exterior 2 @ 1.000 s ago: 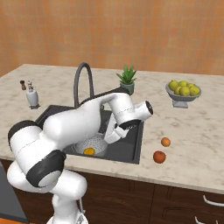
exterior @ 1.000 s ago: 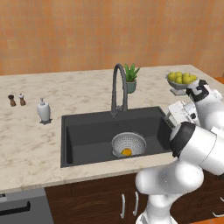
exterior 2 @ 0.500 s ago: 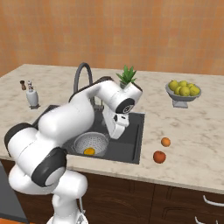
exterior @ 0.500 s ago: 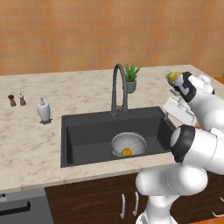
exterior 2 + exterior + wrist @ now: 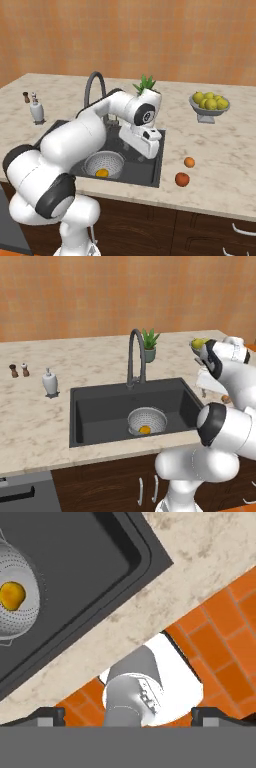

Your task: Put the colander in the sink, put the tangerine, mango, orange in the colander, and turn on the sink faucet and pour water over the colander.

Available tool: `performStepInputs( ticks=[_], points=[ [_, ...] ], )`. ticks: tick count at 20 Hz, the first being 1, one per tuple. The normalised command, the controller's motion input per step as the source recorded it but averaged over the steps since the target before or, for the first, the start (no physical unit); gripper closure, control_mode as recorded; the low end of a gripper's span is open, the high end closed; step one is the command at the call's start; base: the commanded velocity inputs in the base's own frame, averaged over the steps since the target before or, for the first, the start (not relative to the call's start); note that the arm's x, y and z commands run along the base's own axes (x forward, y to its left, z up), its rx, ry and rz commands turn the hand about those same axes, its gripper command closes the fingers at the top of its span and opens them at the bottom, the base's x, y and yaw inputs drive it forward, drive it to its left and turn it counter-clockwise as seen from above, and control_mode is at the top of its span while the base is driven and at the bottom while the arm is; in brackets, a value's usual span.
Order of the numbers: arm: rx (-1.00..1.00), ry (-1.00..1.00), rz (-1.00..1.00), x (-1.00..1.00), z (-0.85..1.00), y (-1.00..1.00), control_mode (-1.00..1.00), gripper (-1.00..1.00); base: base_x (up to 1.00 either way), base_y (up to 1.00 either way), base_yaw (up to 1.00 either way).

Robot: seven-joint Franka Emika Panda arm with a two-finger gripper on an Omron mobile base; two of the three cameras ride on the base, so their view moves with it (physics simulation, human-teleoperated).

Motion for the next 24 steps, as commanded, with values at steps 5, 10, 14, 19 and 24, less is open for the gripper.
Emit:
performStepInputs(
  ticks=[5,10,14,19,24],
  points=[
    [0.00,-0.38,0.25,-0.26,-0.03,-0.57,-1.00,-1.00,0.00,0.00,0.00],
    [0.00,-0.17,0.23,0.00,-0.07,-0.33,-1.00,-1.00,0.00,0.00,0.00],
    [0.00,-0.03,0.19,0.03,-0.10,-0.48,-1.00,-1.00,0.00,0.00,0.00],
    [0.00,0.07,0.06,0.00,-0.05,-0.53,-1.00,-1.00,0.00,0.00,0.00],
    [0.03,0.01,0.00,0.02,-0.24,-0.44,-1.00,-1.00,0.00,0.00,0.00]
  ],
)
